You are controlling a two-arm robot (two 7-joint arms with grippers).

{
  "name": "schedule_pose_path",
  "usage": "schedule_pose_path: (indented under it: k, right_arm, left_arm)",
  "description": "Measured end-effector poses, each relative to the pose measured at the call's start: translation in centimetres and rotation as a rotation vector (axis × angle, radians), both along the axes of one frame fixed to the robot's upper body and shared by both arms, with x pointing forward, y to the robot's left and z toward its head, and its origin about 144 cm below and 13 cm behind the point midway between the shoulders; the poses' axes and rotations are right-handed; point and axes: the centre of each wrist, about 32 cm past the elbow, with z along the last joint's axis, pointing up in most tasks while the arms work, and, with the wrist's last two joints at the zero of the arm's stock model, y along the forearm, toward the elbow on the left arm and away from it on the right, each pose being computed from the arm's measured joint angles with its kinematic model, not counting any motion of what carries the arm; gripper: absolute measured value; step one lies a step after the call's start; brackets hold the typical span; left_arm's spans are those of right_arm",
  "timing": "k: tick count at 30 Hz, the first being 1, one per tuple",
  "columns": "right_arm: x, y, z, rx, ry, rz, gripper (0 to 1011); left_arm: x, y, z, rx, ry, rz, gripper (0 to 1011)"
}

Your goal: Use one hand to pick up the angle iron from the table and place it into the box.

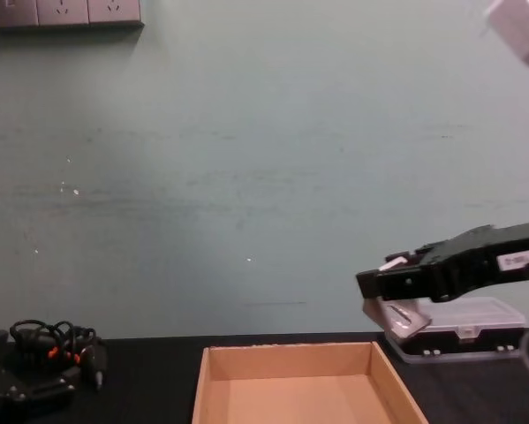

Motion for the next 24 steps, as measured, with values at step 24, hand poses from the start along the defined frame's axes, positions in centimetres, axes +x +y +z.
schedule_pose_path:
  k: [24]
  right_arm:
    - [8.0,1.0,-6.4,-0.021,0.148,-0.013,488]
  left_arm:
    - [0.0,0.0,0.0,0.000,0.000,0.000,1011]
